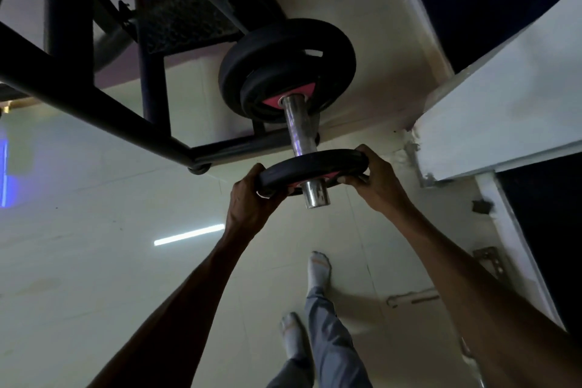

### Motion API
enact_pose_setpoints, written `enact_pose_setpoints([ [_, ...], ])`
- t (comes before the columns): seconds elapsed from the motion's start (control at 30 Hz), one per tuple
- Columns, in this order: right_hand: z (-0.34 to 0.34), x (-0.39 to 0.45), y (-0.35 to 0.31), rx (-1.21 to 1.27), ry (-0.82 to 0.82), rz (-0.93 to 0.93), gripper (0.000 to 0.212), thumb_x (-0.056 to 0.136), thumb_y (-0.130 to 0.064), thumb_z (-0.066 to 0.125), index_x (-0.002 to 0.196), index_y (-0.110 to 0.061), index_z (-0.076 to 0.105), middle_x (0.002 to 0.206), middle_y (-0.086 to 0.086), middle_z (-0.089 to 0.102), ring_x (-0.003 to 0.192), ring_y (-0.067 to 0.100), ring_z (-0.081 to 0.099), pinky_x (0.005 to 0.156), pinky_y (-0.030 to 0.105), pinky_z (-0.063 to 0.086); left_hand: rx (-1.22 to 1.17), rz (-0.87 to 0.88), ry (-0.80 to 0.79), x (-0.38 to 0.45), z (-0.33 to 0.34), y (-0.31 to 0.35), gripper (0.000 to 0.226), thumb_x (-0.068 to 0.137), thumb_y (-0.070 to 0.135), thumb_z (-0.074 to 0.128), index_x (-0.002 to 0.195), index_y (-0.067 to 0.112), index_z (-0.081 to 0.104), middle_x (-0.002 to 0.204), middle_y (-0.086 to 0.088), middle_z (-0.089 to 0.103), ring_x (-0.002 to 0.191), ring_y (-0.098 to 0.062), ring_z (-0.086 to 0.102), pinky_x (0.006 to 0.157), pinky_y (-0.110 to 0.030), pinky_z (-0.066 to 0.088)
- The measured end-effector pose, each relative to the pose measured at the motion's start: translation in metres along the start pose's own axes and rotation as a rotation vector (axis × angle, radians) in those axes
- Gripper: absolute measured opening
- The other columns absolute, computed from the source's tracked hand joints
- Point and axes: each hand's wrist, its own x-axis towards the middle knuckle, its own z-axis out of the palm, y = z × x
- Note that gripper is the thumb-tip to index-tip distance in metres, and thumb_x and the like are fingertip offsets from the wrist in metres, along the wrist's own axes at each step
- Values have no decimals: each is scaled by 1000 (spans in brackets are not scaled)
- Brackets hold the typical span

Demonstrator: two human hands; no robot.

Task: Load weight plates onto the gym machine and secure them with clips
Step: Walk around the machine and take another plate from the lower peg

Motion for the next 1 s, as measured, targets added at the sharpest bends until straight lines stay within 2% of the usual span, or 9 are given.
enact_pose_setpoints([
  [0.1,2,-32,3,-4,1,9,35,86,-12,79,111,-11,56,99,-3,65,98,14,62,73,3,45,9,41,-39,-31,3,-4,36,82,30,87,103,14,63,90,8,71,74,-2,64,62,-5,44],
  [0.23,8,-89,12,-26,10,17,34,85,-9,80,110,-14,57,97,-5,64,98,16,63,70,-1,42,53,97,-91,-82,6,-15,34,83,28,85,108,12,66,94,1,75,76,-11,65,61,-3,42],
  [0.33,16,-135,5,-42,9,11,35,84,-13,81,109,-15,58,96,-6,65,97,16,63,69,3,43,62,108,-112,-123,-5,-23,34,84,30,83,109,14,67,89,6,72,73,-9,63,60,-11,40],
  [0.47,24,-187,-25,3,24,-8,39,82,-16,83,113,-14,59,101,-7,65,98,11,61,68,2,43,67,123,-81,-172,-41,-17,45,78,49,75,109,17,68,90,3,76,76,-16,69,62,-33,54],
  [0.63,27,-232,-85,83,48,-119,48,84,-22,82,123,-16,56,111,-8,64,106,4,60,77,0,44,10,138,56,-225,-101,2,53,76,53,79,115,19,67,95,4,76,83,-17,70,66,-38,57],
  [0.77,28,-264,-141,147,85,-217,60,85,-26,80,136,-17,51,118,-14,61,106,-27,49,81,1,46,-129,173,209,-274,-144,24,50,81,29,88,121,14,64,99,14,70,89,4,66,67,-12,50],
  [0.83,27,-279,-172,163,105,-272,60,85,-23,80,137,-17,51,120,-14,60,106,-27,49,87,7,50,-165,187,286,-300,-164,38,44,83,21,87,115,11,57,96,17,63,88,11,62,65,-7,47],
  [0.9,23,-294,-203,149,114,-348,57,84,-22,81,133,-25,52,125,-9,61,113,-16,53,99,25,53,-201,208,367,-326,-185,54,45,84,19,85,113,13,50,98,12,61,88,11,61,63,-8,48],
  [1.0,21,-316,-249,93,128,-467,69,75,-55,79,132,-61,39,155,3,44,146,20,39,113,48,44,-213,252,460,-362,-221,71,46,86,19,83,113,7,49,99,5,61,86,6,60,60,-13,50],
])
